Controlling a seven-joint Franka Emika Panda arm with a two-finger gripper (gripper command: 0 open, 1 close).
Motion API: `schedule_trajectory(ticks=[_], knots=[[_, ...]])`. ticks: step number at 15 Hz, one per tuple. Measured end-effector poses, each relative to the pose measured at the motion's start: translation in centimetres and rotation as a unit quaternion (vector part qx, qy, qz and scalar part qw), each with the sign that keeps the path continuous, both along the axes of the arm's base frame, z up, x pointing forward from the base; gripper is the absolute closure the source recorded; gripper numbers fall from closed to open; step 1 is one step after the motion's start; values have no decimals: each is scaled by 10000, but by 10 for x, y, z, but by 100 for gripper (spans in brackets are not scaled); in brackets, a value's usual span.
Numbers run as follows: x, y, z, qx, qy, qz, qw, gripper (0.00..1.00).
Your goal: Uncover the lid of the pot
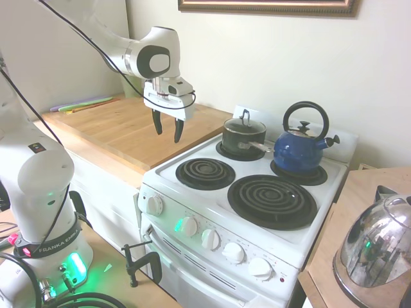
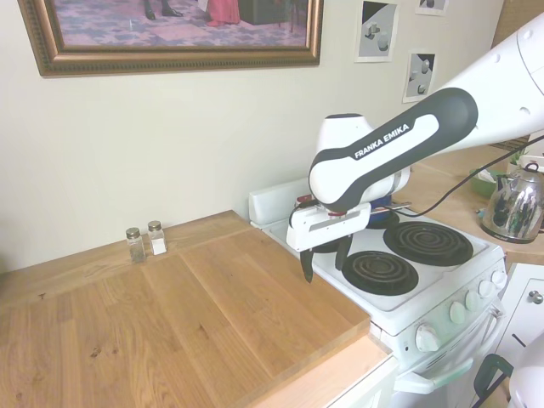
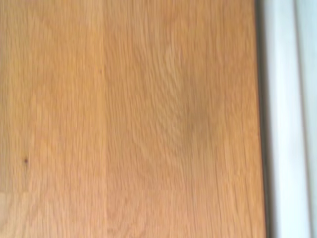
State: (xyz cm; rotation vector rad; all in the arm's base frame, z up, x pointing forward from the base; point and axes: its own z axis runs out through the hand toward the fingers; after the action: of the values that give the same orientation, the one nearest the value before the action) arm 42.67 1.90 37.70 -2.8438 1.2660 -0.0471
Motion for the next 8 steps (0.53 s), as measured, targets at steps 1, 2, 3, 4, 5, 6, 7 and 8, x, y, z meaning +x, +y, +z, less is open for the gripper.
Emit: schedule_trajectory(ticks=[1,2,3,4,5,6,7,8], knots=[[0,0,0,1,6,-1,10000,0],[0,-1,0,17,3,-26,10000,0],[1,-6,4,37,-30,-87,10000,0],[2,-14,12,55,-95,-182,9998,0],[4,-26,23,78,-183,-304,9993,0],[8,-40,38,93,-294,-434,9986,0],[12,-52,54,97,-423,-554,9975,0],[17,-64,72,79,-567,-655,9962,0]])
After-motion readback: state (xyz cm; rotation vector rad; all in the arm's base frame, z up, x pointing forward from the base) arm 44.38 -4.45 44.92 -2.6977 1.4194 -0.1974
